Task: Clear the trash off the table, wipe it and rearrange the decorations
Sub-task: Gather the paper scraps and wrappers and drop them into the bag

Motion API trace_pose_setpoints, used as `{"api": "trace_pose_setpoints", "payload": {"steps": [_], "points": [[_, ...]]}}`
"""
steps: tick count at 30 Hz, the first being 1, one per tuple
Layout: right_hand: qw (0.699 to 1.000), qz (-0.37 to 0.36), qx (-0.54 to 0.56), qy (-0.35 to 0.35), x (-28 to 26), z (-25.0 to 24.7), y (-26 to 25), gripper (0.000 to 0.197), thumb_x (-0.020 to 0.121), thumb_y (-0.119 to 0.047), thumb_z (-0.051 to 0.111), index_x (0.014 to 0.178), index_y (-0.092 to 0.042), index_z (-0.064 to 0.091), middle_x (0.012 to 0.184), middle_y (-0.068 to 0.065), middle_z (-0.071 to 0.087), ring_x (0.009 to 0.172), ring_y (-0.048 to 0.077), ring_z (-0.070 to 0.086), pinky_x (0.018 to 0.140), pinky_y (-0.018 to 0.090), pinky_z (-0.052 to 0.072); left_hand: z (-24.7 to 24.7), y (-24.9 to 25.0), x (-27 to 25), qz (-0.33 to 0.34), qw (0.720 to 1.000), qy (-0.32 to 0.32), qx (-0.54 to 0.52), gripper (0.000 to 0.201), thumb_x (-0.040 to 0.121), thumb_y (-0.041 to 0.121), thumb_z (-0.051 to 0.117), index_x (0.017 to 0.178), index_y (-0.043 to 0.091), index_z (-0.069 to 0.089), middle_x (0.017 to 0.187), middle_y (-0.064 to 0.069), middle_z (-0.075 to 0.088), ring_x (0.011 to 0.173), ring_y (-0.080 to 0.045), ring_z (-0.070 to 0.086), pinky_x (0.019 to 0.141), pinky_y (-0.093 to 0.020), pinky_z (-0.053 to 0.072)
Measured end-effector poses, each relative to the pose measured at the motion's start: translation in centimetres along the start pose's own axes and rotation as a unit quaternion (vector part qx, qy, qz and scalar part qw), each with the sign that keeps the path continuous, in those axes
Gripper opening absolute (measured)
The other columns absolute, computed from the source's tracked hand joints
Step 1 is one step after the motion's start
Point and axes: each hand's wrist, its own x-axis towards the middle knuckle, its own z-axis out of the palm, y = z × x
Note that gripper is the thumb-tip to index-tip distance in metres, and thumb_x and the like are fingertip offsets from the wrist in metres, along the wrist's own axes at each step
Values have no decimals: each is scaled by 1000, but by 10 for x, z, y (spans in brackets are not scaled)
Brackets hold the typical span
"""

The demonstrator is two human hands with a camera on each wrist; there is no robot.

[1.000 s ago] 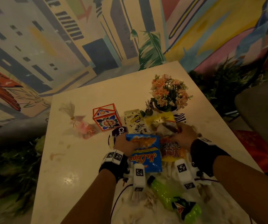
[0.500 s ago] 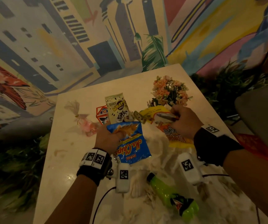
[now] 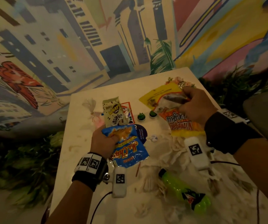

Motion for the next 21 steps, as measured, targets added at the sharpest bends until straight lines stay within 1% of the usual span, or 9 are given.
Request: {"api": "trace_pose_setpoints", "payload": {"steps": [2,5,7,9,12,13,16,19,21], "points": [[1000,-1,10,0,-3,3,-14,45,73,13,62,113,-5,60,103,9,60,100,27,56,84,36,48,-9,-8,2,-1,1000,-13,12,29,66,-8,70,72,20,72,69,-2,73,66,-22,69,60,-39,59],[1000,11,10,-3,-8,17,-31,55,74,14,58,126,-6,55,107,5,55,103,23,53,92,43,47,-24,-18,4,-20,999,-30,16,25,58,4,71,79,16,70,77,-11,73,72,-31,69,68,-51,58],[1000,11,-3,-7,-12,32,-40,54,74,12,57,124,-9,57,112,8,59,105,29,56,92,43,49,-36,-25,3,-31,998,-45,22,24,63,-3,72,78,15,68,76,-11,72,70,-31,68,68,-49,58],[999,9,-45,-1,-18,47,-47,47,75,11,55,120,-2,57,109,15,60,103,34,56,87,43,49,-51,-33,0,-32,997,-67,38,22,68,-7,71,77,13,67,75,-11,71,69,-30,68,67,-47,58],[995,-2,-93,19,-28,65,-55,34,76,13,52,108,8,57,105,28,59,99,41,55,76,36,42,-76,-43,-3,-26,995,-86,44,19,69,-5,72,82,9,69,77,-12,72,71,-30,69,66,-47,59],[994,-3,-100,32,-32,70,-58,32,75,13,53,106,8,57,105,30,59,99,41,55,77,37,44,-84,-45,-5,-28,995,-90,38,20,69,-5,71,83,8,70,78,-13,73,72,-31,70,66,-48,59],[991,-2,-111,69,-42,80,-63,37,73,12,59,110,7,58,110,29,59,104,40,55,88,46,47,-105,-49,-8,-27,994,-107,20,22,68,-8,69,83,8,71,77,-14,73,70,-33,69,63,-46,58],[994,8,-80,73,-48,87,-67,36,71,11,60,105,-2,62,105,21,64,99,35,59,85,44,50,-117,-51,-9,-23,995,-95,-16,26,70,-12,68,76,14,70,73,-11,72,65,-28,67,62,-42,57],[996,15,-48,77,-49,90,-68,37,70,12,61,104,-1,62,105,19,65,98,33,60,85,45,51,-120,-53,-10,-27,995,-87,-36,32,70,-14,66,72,17,70,68,-5,72,64,-27,67,62,-41,57]]}}
